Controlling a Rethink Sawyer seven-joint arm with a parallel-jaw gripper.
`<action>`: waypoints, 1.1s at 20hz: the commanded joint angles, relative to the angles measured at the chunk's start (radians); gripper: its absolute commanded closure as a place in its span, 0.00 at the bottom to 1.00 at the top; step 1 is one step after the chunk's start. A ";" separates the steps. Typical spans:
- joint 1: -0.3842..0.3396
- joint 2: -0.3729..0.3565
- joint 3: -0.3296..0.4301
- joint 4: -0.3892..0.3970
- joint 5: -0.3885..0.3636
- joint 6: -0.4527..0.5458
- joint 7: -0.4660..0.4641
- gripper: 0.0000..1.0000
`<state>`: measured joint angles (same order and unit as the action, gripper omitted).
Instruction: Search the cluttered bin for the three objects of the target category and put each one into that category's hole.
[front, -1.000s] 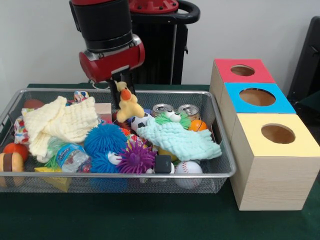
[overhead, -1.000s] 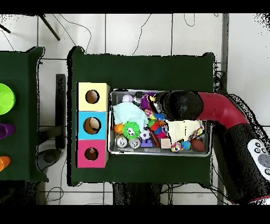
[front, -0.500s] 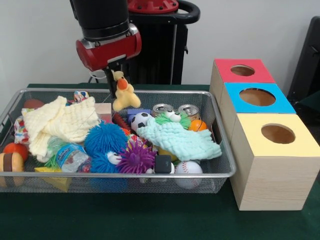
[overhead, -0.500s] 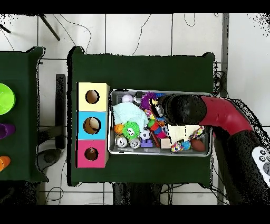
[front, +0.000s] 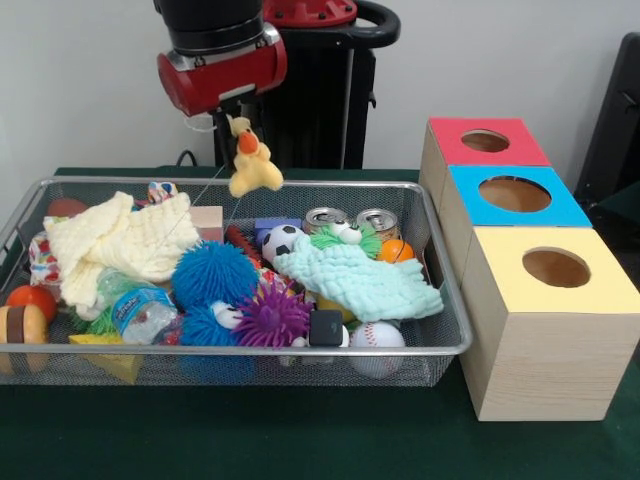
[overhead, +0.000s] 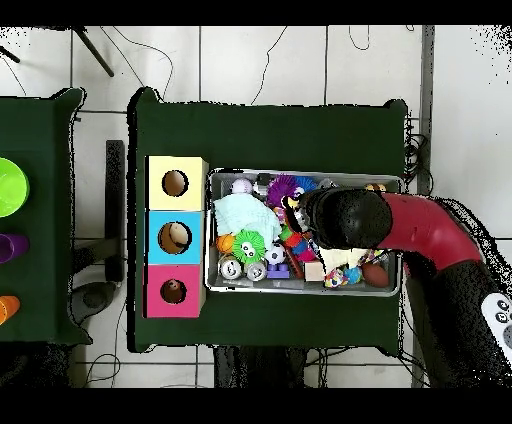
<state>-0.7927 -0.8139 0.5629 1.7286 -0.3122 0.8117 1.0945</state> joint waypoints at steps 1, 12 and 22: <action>0.019 -0.075 -0.027 0.161 0.054 -0.026 0.166 1.00; 0.024 -0.163 -0.057 0.295 0.095 -0.121 0.191 1.00; 0.046 -0.162 -0.087 0.347 0.105 -0.206 0.208 1.00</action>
<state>-0.7605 -0.9602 0.5060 1.9686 -0.2510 0.6712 1.0947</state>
